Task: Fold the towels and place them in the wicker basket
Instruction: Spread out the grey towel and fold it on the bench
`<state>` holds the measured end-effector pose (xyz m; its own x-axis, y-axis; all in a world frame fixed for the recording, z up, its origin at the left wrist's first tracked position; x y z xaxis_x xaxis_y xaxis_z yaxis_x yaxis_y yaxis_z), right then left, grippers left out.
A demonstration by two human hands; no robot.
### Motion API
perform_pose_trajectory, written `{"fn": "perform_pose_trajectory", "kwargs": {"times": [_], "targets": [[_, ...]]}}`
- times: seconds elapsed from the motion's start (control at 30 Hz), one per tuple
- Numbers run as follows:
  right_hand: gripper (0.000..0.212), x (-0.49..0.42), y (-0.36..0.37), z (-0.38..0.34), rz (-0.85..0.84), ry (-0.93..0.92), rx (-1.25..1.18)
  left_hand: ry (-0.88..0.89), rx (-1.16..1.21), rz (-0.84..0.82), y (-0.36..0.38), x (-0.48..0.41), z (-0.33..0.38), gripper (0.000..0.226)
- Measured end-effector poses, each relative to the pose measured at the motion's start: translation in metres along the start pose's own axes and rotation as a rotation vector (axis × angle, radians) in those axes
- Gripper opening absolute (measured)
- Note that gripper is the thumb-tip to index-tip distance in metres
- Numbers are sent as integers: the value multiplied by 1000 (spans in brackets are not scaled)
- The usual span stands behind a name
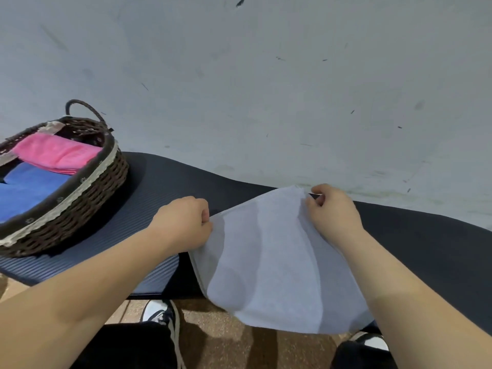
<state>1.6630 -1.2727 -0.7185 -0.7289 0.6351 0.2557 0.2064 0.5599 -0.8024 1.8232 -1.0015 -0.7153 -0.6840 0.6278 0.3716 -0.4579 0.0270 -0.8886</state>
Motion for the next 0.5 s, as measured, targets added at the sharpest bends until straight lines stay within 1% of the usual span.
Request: {"fn": "perform_pose_trajectory", "kwargs": {"times": [0.07, 0.13, 0.23, 0.33, 0.43, 0.5], "targets": [[28, -7, 0, 2, 31, 84, -99, -18, 67, -24, 1, 3, -12, 10], [22, -13, 4, 4, 34, 144, -121, -7, 119, -38, 2, 5, -19, 8], [12, -17, 7, 9, 34, 214, -182, 17, 167, -39, 2, 8, -25, 12], [7, -19, 4, 9, 62, 216, -236, 33, 201, -34, 3, 8, -30, 15], [5, -18, -4, 2, 110, 186, -201, 43, 200, -23, 2, 8, -31, 17], [4, -16, -12, -5, 167, 133, -176, 27, 191, -31, 0, 7, -31, 17]]}}
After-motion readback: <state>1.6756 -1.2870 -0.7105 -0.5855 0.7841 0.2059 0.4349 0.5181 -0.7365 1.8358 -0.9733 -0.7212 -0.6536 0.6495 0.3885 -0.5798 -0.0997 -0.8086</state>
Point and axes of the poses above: each hand's wrist, its own x-axis away from the middle knuckle, its own y-axis out of the palm, z = x × y, the point moved 6 cm from there along -x, towards the middle knuckle, and after that the axes turned 11 degrees about -z, right-handed, at the moved point
